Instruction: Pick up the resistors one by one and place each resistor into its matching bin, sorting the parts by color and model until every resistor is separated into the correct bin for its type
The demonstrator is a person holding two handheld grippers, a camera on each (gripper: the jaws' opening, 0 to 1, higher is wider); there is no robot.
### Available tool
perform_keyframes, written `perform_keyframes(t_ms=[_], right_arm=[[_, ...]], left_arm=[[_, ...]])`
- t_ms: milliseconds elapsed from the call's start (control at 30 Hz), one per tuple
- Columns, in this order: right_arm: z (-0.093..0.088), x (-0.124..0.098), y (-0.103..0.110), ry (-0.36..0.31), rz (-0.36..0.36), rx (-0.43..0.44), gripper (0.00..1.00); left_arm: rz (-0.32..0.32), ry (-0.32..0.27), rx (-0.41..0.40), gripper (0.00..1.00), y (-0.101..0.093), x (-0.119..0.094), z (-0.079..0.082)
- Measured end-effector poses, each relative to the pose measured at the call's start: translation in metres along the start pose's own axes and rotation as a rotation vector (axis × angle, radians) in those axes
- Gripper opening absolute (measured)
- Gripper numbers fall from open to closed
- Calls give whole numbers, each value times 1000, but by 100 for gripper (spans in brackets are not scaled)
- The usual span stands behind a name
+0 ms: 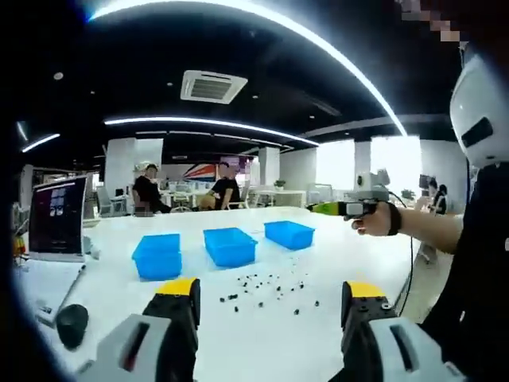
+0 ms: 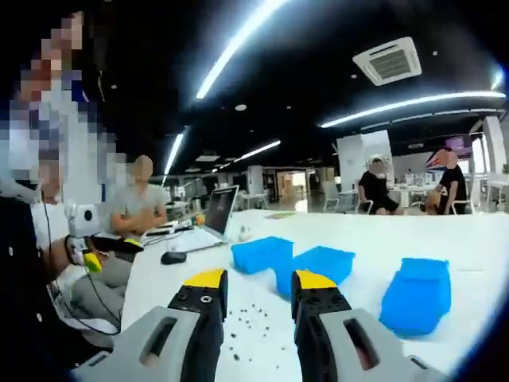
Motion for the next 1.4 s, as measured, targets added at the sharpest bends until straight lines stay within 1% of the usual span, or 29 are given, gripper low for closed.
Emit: perform_keyframes(t_ms=[67,133,167,233,267,300,333,400,433,467,567,633,667,733,767,867,900,933,967,1000,1067,1100,1133,1200,1300,1367,1400], right_arm=[[-10,-29,3,-16,-49,32,34],[-21,-55,7,-15,-106,36,34],[-27,-67,9,-1,-141,23,33],[-32,-90,13,16,-200,-44,33],[-34,-98,14,30,-218,-57,33],[-33,-106,16,39,-227,-54,33],[-30,-110,16,36,-224,-50,33],[-26,-113,17,40,-219,-50,33],[-24,-113,17,54,-212,-64,33],[-23,-112,17,83,-199,-98,32],[-9,-103,14,141,-179,-219,31],[6,-93,12,151,-132,-229,31],[11,-89,13,169,-101,-222,30],[17,-78,15,200,-53,-246,30],[18,-72,17,234,-24,-258,30],[23,-50,21,300,45,-318,29],[22,-41,24,341,84,-335,29],[20,-36,25,364,104,-342,29],[15,-27,26,410,144,-365,29],[12,-22,27,437,162,-372,29],[1,-10,28,521,214,-401,27],[-4,-4,29,550,238,-413,27],[-11,1,29,591,259,-415,27],[-22,11,31,652,300,-431,26],[-40,24,36,744,353,-459,26],[-52,37,39,787,371,-483,26],[-54,38,40,794,374,-485,26]], left_arm=[[-21,13,7,73,-3,1,0],[-50,19,10,73,-7,2,0],[-63,24,10,73,-9,2,-1],[-87,32,-3,72,-12,1,-2],[-93,34,-9,72,-12,1,-2],[-97,37,-9,72,-13,1,-3],[-95,45,-6,72,-12,1,-5],[-91,64,2,72,-11,2,-9],[-92,71,3,72,-11,2,-11],[-94,82,7,72,-12,2,-14],[-100,106,10,72,-14,3,-18],[-106,121,12,72,-16,3,-20],[-108,123,13,72,-17,3,-20],[-115,132,15,72,-20,2,-21],[-116,140,19,73,-20,2,-23],[-105,155,23,73,-18,0,-27],[-101,163,22,73,-17,0,-29],[-98,168,23,73,-17,-1,-30],[-92,175,29,73,-17,-2,-32],[-85,185,36,73,-16,-3,-34],[-78,212,40,72,-15,-6,-39],[-73,232,34,71,-15,-8,-42],[-69,244,32,71,-15,-8,-44],[-74,252,54,71,-19,-10,-47],[-88,261,48,72,-22,-12,-50],[-86,263,47,72,-21,-12,-52],[-84,264,47,72,-20,-12,-52]])
Point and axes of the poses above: the point that each gripper's makers call its tool centre point, and the gripper's own axes: x roughly forward along the fingers, y roughly to its left, z roughly out of its top, the point moved 2 cm from there along -x, roughly backward along the fingers, and after that the axes turned 6 degrees about y, right-handed, at the moved point
